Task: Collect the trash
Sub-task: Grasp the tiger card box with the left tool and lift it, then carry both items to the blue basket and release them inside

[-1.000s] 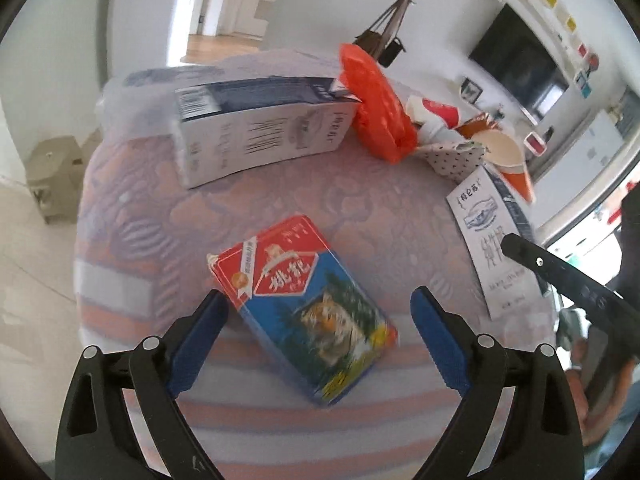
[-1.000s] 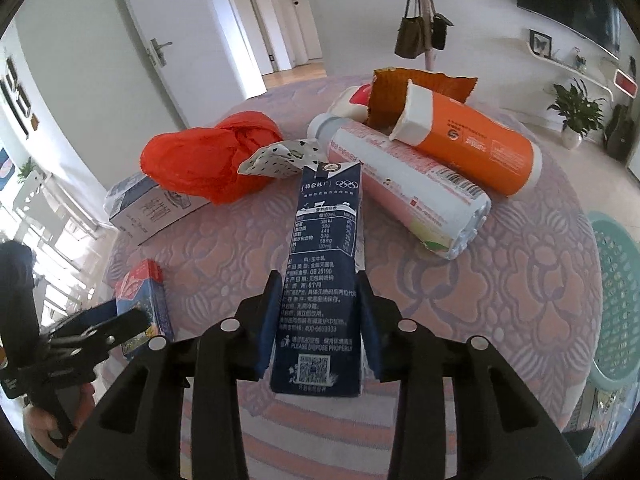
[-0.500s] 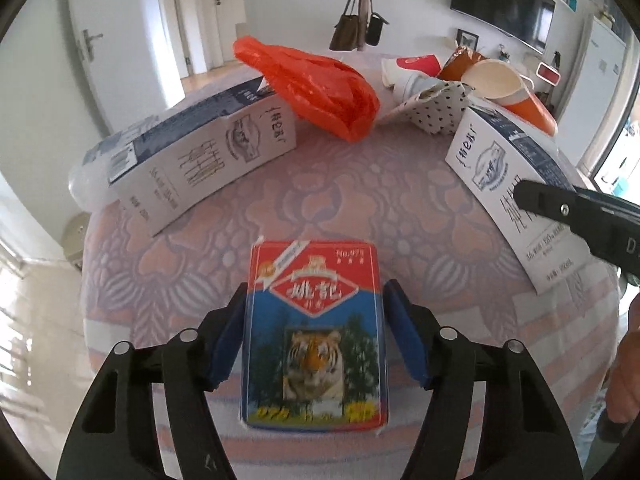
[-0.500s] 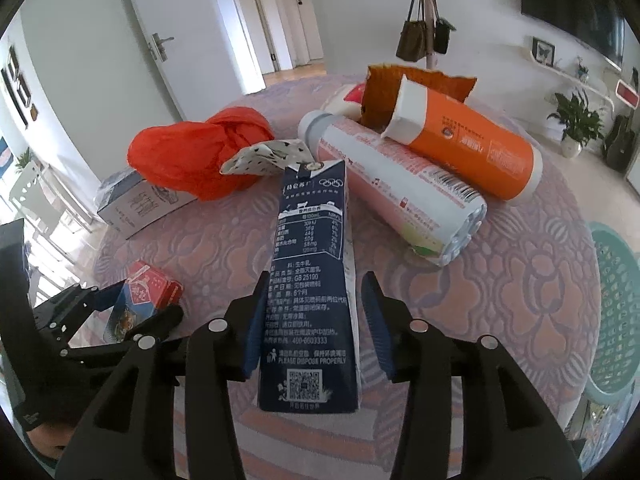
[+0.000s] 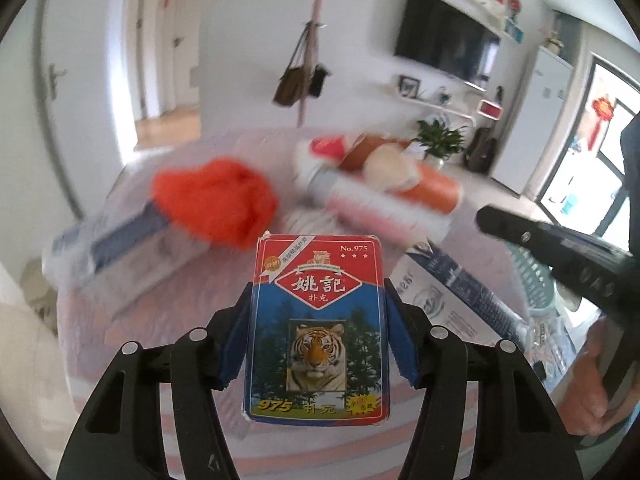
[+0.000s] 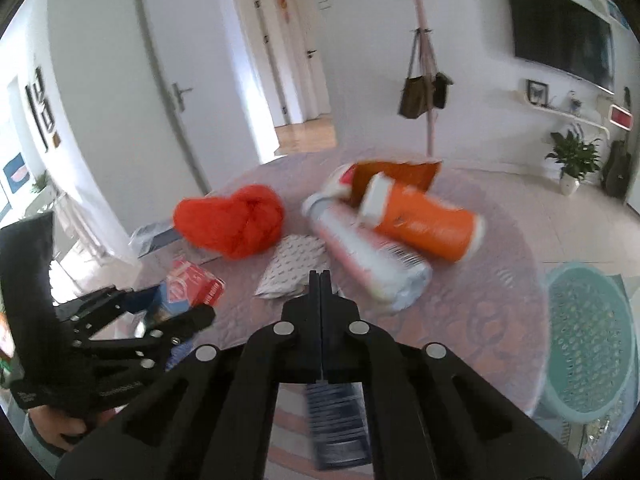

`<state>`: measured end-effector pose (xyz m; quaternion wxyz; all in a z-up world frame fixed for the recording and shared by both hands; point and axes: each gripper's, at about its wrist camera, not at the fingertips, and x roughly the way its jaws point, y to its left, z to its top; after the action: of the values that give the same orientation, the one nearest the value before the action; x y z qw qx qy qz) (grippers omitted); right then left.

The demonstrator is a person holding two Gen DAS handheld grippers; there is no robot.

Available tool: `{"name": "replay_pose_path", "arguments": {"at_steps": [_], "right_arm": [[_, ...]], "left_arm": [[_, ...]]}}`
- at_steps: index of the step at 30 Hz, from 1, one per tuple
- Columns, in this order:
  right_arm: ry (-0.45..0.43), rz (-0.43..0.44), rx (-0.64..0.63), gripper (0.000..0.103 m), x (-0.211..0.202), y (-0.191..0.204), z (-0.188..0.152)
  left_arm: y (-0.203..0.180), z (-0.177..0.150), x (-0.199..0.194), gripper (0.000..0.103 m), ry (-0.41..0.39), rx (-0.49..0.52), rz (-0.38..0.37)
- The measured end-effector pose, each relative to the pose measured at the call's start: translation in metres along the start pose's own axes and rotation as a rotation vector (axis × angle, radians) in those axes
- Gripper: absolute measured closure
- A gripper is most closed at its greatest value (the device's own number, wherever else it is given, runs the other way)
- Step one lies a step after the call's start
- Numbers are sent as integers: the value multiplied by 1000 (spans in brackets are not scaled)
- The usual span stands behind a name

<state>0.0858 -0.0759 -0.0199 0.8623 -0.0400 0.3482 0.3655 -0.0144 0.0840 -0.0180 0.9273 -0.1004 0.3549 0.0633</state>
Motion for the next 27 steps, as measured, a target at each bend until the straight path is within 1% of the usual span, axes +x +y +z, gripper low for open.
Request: {"name": "replay_pose_path", "arguments": {"at_steps": [1, 2, 4, 5, 6, 8, 9, 13, 14, 15, 16, 17, 19, 20, 21, 22, 23, 27], "right_arm": [[16, 21, 10, 103, 2, -6, 0], [40, 66, 35, 103, 4, -14, -3], [78, 109, 56, 102, 2, -24, -10], [87, 116, 46, 97, 0, -24, -14], [100, 119, 26, 76, -2, -22, -19], [110, 93, -10, 30, -4, -16, -27], [119, 75, -37, 30, -3, -10, -31], [201, 103, -61, 30, 7, 3, -44], [213, 96, -70, 30, 9, 7, -47], [218, 74, -79, 30, 12, 9, -51], [228, 19, -98, 30, 17, 12, -53], [236, -17, -107, 30, 22, 13, -55], [257, -33, -96, 32, 32, 10, -58], [264, -38, -95, 39, 36, 9, -58], [268, -47, -102, 52, 39, 10, -59], [272, -60, -115, 60, 41, 12, -60], [274, -72, -129, 69, 43, 14, -60], [201, -66, -151, 71, 29, 15, -55]], "left_arm": [[-5, 5, 1, 45, -5, 9, -2], [-9, 9, 6, 45, -1, 8, -11], [-11, 7, 10, 45, 10, 0, -26], [-11, 4, 9, 45, 13, -3, -28], [-11, 3, 11, 45, 14, -6, -33], [-12, 0, 15, 45, 20, -14, -43], [-12, 0, 17, 45, 22, -17, -40], [-7, -2, 18, 45, 26, -34, -36], [-3, -3, 16, 45, 21, -38, -30], [-1, -3, 16, 45, 17, -42, -26], [1, -3, 15, 45, 12, -49, -22], [3, -3, 14, 45, 10, -53, -20], [5, -4, 13, 45, 10, -57, -19], [5, -4, 12, 45, 12, -55, -18], [4, -4, 12, 45, 13, -51, -14], [4, -4, 12, 45, 13, -47, -12], [2, -3, 12, 45, 12, -43, -12], [-6, 6, 10, 45, -9, -27, -12]]}}
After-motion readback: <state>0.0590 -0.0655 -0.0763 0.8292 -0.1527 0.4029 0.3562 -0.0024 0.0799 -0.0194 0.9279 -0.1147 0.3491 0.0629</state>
